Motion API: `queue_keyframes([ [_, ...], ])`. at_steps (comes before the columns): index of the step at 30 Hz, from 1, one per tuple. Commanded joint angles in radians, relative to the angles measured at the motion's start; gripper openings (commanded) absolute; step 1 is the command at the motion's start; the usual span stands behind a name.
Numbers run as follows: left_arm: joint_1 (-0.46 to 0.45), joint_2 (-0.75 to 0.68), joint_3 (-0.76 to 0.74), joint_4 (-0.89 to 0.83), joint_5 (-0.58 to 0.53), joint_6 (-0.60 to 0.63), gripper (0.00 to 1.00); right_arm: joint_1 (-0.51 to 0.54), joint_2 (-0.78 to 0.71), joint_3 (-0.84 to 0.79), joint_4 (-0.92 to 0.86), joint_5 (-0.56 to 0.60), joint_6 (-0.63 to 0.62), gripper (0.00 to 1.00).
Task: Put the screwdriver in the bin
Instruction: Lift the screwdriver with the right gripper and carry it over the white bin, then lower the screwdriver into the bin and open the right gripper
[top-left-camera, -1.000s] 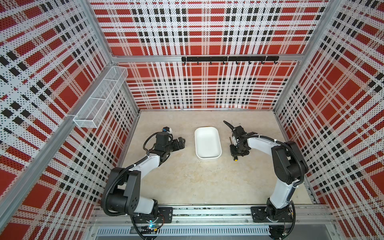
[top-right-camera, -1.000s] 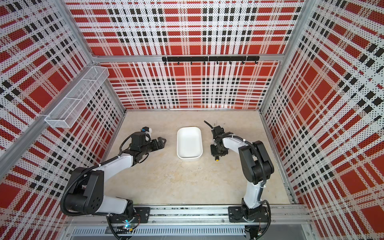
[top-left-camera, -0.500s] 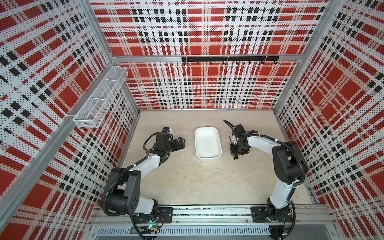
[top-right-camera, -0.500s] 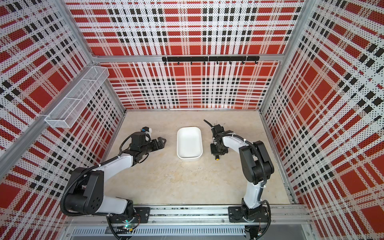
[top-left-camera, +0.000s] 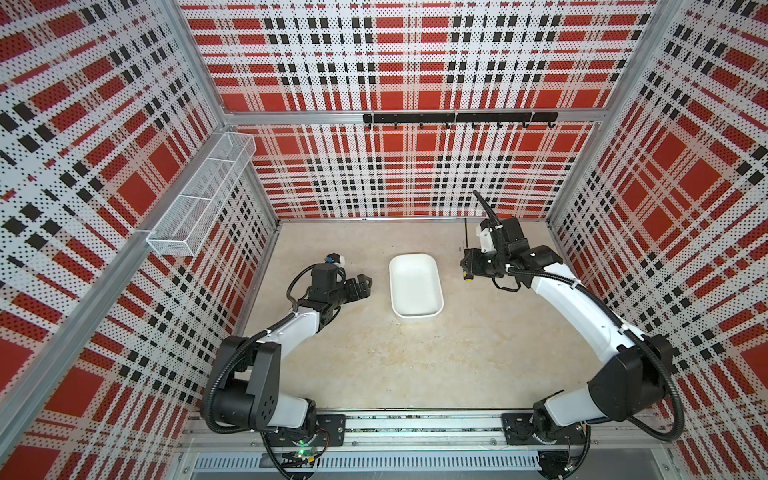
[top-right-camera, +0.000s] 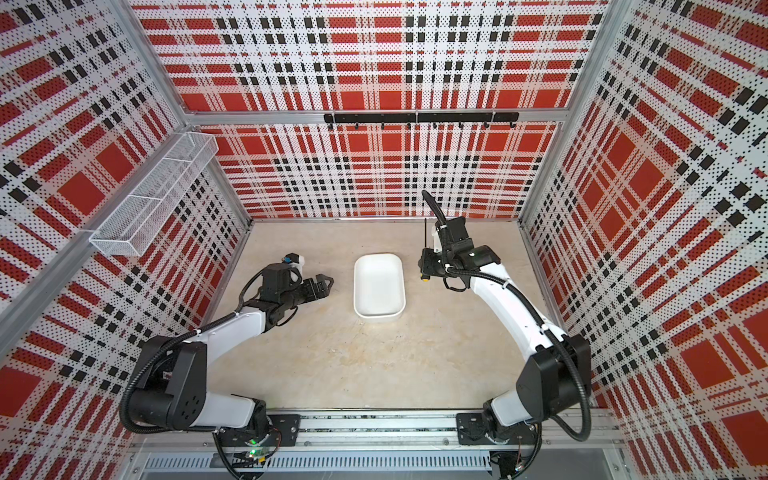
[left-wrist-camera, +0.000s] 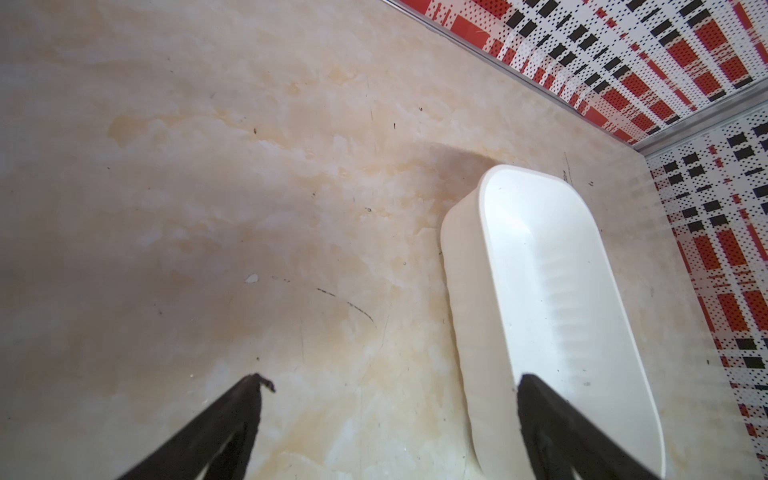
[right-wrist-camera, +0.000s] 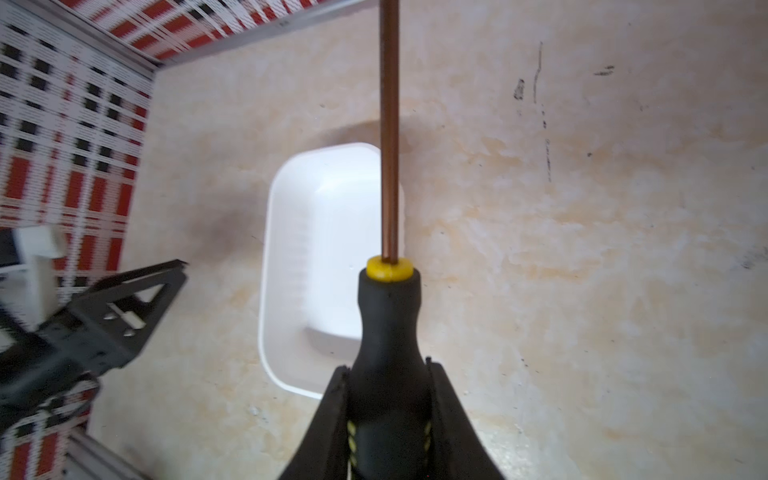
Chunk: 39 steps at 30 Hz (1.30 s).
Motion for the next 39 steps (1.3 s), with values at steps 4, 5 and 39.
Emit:
queue_keyframes([
  [4,0.008,-0.007,-0.001,0.009,0.061,0.004,0.98,0.073,-0.042,-0.023,0.165,-0.174,0.216,0.0],
  [5,0.009,-0.003,-0.002,0.01,0.07,0.003,0.98,0.073,-0.035,-0.035,0.192,-0.212,0.243,0.0],
  [39,0.013,0.036,0.001,0.03,0.131,-0.007,0.98,0.241,0.506,0.165,0.005,0.03,0.288,0.0],
])
